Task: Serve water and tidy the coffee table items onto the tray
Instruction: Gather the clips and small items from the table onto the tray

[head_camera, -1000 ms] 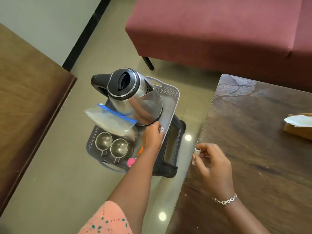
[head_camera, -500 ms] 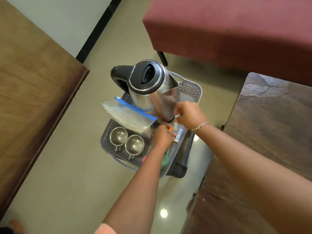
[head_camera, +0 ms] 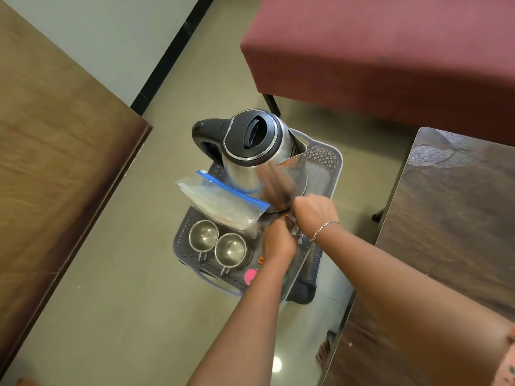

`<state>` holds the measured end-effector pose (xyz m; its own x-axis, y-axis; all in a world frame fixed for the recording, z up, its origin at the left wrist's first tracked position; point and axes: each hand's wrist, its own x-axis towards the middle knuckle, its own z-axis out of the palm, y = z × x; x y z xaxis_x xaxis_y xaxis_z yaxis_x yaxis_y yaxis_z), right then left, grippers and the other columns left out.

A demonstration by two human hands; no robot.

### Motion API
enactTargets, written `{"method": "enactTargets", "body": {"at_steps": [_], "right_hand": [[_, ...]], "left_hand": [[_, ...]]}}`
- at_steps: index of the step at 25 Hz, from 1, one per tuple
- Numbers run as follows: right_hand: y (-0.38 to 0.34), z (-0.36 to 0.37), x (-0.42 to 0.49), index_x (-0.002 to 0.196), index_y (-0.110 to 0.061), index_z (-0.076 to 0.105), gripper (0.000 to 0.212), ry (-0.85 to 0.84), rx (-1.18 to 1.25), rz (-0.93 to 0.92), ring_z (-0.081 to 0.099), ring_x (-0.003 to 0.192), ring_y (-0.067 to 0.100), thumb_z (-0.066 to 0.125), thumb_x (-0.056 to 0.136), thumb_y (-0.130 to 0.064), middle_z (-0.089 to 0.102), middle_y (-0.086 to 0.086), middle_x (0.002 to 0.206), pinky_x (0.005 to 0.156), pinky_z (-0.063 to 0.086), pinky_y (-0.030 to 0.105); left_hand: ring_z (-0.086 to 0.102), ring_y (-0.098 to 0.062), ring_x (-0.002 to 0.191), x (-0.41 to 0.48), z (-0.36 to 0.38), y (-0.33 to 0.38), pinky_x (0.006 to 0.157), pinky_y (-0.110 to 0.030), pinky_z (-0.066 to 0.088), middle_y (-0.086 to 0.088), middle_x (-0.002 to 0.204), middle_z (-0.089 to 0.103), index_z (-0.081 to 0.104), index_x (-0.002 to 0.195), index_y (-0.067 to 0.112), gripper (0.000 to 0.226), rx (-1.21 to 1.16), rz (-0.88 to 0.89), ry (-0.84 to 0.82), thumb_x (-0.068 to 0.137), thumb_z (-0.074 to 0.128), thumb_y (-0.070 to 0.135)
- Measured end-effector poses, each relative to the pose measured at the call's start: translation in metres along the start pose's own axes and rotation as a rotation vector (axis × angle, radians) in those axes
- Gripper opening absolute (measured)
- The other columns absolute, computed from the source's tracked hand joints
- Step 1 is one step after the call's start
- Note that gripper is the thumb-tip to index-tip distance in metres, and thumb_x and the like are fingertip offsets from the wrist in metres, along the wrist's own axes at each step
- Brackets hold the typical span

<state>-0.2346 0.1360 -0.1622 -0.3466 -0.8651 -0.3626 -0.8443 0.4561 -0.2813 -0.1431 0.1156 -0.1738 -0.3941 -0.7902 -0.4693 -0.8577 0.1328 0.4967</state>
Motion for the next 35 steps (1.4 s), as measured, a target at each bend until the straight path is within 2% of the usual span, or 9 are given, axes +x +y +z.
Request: {"method": "enactTargets", "body": {"at_steps": [7, 9, 13, 16, 20, 22, 24, 28, 35], "right_hand": [[0.008, -0.009, -0.011, 0.099, -0.004, 0.063, 0.02, -0.08, -0.046, -0.149, 0.054, 0.101, 0.034, 0.053, 0.082, -0.005, 0.063, 0.016, 0.103, 0.063, 0.037, 0.034], [0.019, -0.012, -0.021, 0.104, -0.005, 0.061, 0.028, 0.054, -0.028, -0.168, 0.049, 0.105, 0.032, 0.051, 0.079, 0.003, 0.06, 0.012, 0.107, 0.065, 0.044, 0.036], [0.056, -0.01, -0.058, 0.093, 0.003, 0.066, 0.035, 0.562, 0.033, -0.193, 0.06, 0.1, 0.041, 0.059, 0.062, 0.018, 0.065, 0.024, 0.105, 0.065, 0.056, 0.041], [0.081, 0.0, -0.087, 0.1, 0.003, 0.066, 0.046, 0.632, -0.008, -0.109, 0.059, 0.106, 0.044, 0.058, 0.058, 0.02, 0.062, 0.028, 0.113, 0.076, 0.055, 0.047], [0.109, 0.008, -0.125, 0.113, 0.002, 0.061, 0.047, 0.606, -0.043, -0.058, 0.054, 0.114, 0.046, 0.053, 0.067, 0.008, 0.056, 0.03, 0.123, 0.091, 0.047, 0.054], [0.128, 0.008, -0.144, 0.114, 0.002, 0.06, 0.043, 0.633, -0.044, -0.024, 0.055, 0.113, 0.046, 0.034, 0.081, -0.007, 0.056, 0.03, 0.122, 0.091, 0.048, 0.053], [0.148, 0.004, -0.169, 0.113, 0.002, 0.06, 0.04, 0.642, -0.04, 0.016, 0.056, 0.111, 0.046, 0.034, 0.084, -0.007, 0.057, 0.03, 0.121, 0.089, 0.049, 0.053], [0.186, -0.006, -0.231, 0.112, 0.002, 0.062, 0.052, 0.584, -0.04, 0.129, 0.058, 0.108, 0.045, 0.071, 0.062, 0.01, 0.058, 0.03, 0.121, 0.087, 0.049, 0.051], [0.278, -0.02, -0.381, 0.112, -0.001, 0.063, 0.06, 0.567, -0.012, 0.273, 0.062, 0.104, 0.04, 0.077, 0.054, 0.007, 0.061, 0.026, 0.118, 0.087, 0.053, 0.046]], "left_hand": [[0.06, -0.034, 0.092, 0.007, 0.007, 0.002, 0.065, -0.027, 0.032, -0.018, 0.103, 0.068, 0.066, 0.091, 0.008, 0.022, 0.035, -0.086, 0.01, 0.085, 0.044, 0.011], [0.058, -0.031, 0.086, 0.008, 0.007, 0.0, 0.065, -0.029, 0.035, -0.017, 0.1, 0.069, 0.065, 0.086, 0.011, 0.02, 0.025, -0.083, 0.019, 0.082, 0.046, 0.006], [0.061, -0.032, 0.096, 0.006, 0.01, -0.006, 0.078, -0.031, 0.045, -0.016, 0.102, 0.069, 0.066, 0.095, 0.01, 0.024, 0.05, -0.056, 0.044, 0.08, 0.05, 0.0], [0.062, -0.031, 0.095, 0.0, 0.011, -0.005, 0.078, -0.031, 0.045, -0.015, 0.102, 0.07, 0.067, 0.096, 0.007, 0.022, 0.059, 0.001, 0.074, 0.08, 0.052, 0.001], [0.058, -0.03, 0.1, -0.026, 0.005, 0.001, 0.083, -0.037, 0.043, -0.013, 0.107, 0.066, 0.064, 0.106, 0.006, 0.023, 0.152, 0.222, 0.191, 0.089, 0.05, 0.014], [0.058, -0.033, 0.098, -0.045, 0.004, 0.011, 0.08, -0.041, 0.048, -0.013, 0.104, 0.066, 0.063, 0.108, 0.007, 0.03, 0.29, 0.382, 0.336, 0.09, 0.045, 0.022], [0.06, -0.036, 0.102, -0.074, 0.011, 0.029, 0.08, -0.043, 0.051, -0.013, 0.109, 0.066, 0.062, 0.113, 0.007, 0.039, 0.423, 0.507, 0.428, 0.087, 0.044, 0.03], [0.047, -0.04, 0.125, -0.135, 0.054, 0.073, 0.099, -0.054, 0.041, -0.016, 0.133, 0.055, 0.053, 0.127, 0.006, 0.053, 0.558, 0.658, 0.328, 0.086, 0.043, 0.038], [0.046, -0.038, 0.125, -0.25, 0.149, 0.145, 0.112, -0.04, 0.015, -0.019, 0.134, 0.052, 0.054, 0.126, 0.004, 0.053, 0.615, 0.914, 0.103, 0.085, 0.042, 0.036]]}}
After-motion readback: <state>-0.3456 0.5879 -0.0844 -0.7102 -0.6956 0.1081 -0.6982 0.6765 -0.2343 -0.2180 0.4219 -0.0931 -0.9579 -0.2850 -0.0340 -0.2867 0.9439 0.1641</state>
